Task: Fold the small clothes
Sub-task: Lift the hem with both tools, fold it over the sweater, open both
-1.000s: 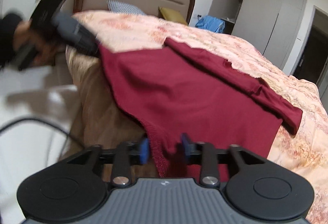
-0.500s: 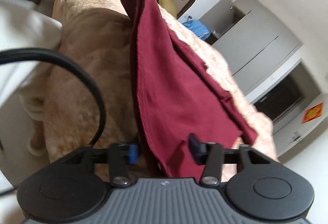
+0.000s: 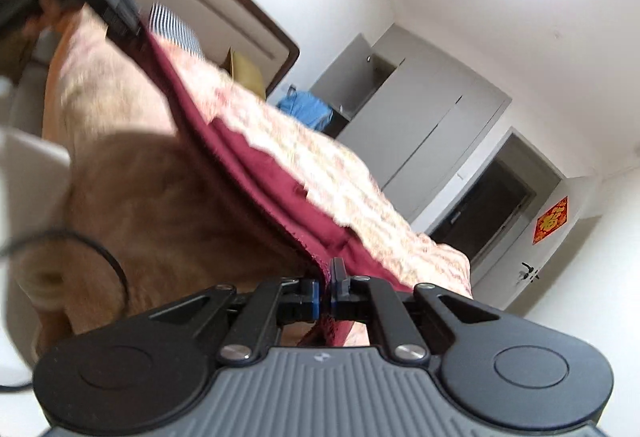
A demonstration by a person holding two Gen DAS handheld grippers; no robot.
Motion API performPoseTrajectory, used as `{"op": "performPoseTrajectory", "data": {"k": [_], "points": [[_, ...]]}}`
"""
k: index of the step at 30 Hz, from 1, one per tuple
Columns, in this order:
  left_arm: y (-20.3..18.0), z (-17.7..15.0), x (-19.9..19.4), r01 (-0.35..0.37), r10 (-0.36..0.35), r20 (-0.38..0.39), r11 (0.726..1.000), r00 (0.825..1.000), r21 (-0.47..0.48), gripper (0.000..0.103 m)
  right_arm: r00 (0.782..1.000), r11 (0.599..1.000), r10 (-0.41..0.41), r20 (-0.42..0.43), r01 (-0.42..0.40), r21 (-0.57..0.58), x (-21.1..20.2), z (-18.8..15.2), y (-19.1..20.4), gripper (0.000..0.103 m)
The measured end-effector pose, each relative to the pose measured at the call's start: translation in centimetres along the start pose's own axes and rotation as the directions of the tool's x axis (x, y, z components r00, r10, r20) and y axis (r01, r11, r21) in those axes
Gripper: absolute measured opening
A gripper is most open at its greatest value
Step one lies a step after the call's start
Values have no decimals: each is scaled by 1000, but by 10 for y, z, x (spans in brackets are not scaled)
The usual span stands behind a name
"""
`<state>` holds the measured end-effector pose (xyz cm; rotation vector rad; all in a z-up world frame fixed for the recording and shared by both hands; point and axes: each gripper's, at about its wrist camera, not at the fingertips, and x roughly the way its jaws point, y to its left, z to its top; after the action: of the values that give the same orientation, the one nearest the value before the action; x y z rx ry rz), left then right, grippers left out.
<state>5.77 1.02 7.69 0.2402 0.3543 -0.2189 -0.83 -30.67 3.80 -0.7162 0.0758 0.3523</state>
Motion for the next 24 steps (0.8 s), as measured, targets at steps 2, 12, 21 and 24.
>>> {"op": "performPoseTrajectory", "data": {"k": [2,12,21,24], "points": [[-1,9,-23,26,-26,0,1000,1000,0,3,999,999,33,2,-33,13,-24,11,-9,6],[25,75,3,67,-68,5,995,998,79,4,999,998,53,1,-53,-17,-30,52,-55,6],[64,157,154,75,-46,-135,974,990,213,11,994,996,62,-86,-67,-57,133,81,-130,6],[76,161,211,74,-38,-181,978,983,197,11,991,995,63,-122,-72,-68,196,79,-139,6]]}}
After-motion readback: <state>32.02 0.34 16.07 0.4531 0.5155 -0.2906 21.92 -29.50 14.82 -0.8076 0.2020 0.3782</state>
